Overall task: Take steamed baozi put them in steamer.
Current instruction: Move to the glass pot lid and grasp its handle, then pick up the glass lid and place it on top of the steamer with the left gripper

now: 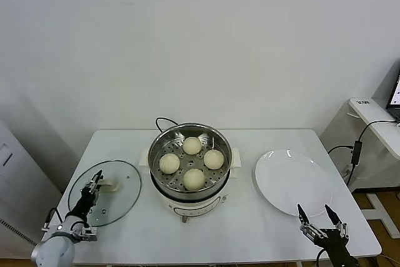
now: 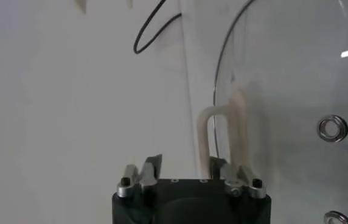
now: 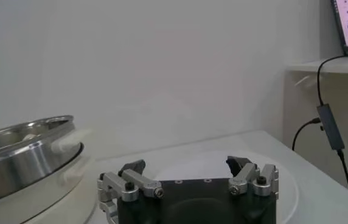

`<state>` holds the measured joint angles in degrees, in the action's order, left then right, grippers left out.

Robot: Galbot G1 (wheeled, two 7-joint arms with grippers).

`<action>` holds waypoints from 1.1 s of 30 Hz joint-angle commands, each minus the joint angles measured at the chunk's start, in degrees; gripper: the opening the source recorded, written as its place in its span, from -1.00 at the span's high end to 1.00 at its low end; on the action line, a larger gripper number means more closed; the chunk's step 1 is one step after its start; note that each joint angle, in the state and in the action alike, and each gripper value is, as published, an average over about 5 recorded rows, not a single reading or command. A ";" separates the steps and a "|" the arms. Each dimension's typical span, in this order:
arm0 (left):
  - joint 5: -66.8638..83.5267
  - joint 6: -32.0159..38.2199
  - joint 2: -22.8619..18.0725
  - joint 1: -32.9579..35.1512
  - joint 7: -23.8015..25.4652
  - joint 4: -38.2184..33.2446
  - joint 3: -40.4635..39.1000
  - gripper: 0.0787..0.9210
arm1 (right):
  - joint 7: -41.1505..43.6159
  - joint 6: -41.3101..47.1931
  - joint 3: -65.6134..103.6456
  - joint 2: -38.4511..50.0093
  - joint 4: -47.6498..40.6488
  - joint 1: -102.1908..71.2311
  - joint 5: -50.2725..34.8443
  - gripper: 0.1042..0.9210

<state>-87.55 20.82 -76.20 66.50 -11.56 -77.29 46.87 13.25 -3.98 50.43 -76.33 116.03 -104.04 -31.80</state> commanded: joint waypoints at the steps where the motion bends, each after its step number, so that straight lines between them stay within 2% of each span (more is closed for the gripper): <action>1: 8.82 -1.21 0.80 3.07 -0.17 -4.90 -1.50 0.42 | 0.04 -0.03 0.26 0.25 -0.01 0.04 -0.34 -0.76; 5: 12.89 -2.69 2.44 5.35 1.02 -10.70 -2.13 0.70 | 0.02 0.08 0.15 0.55 0.02 0.52 -0.45 -0.76; 9: 17.26 -3.99 5.05 6.55 2.86 -14.36 -1.45 0.87 | -0.03 0.38 0.01 0.89 0.28 1.13 -0.55 -0.76; 14: 25.91 -7.84 10.14 8.11 7.08 -19.63 0.24 0.89 | -0.01 0.75 0.04 1.85 0.38 1.82 -0.83 -0.76; 18: 34.04 -16.86 15.81 11.00 14.37 -28.49 -0.99 0.89 | 0.60 1.36 -0.09 3.41 0.01 2.63 -0.92 -0.76; 21: 37.83 -25.80 18.69 12.74 18.92 -36.11 -4.66 0.89 | 1.60 1.41 -0.01 4.84 -0.96 3.63 -0.76 -0.76; 25: 38.48 -36.88 19.50 12.98 19.69 -43.73 -11.89 0.89 | 2.33 1.31 0.28 5.44 -2.02 4.47 -0.10 -0.76; 33: 28.70 -48.29 19.03 8.79 20.78 -50.36 -29.79 0.89 | 3.83 0.41 0.84 2.87 -2.94 2.68 2.48 -0.76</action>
<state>-56.88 -7.41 -60.62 76.70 3.73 -113.19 36.12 15.78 -3.12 51.01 -72.63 114.10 -100.86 -31.14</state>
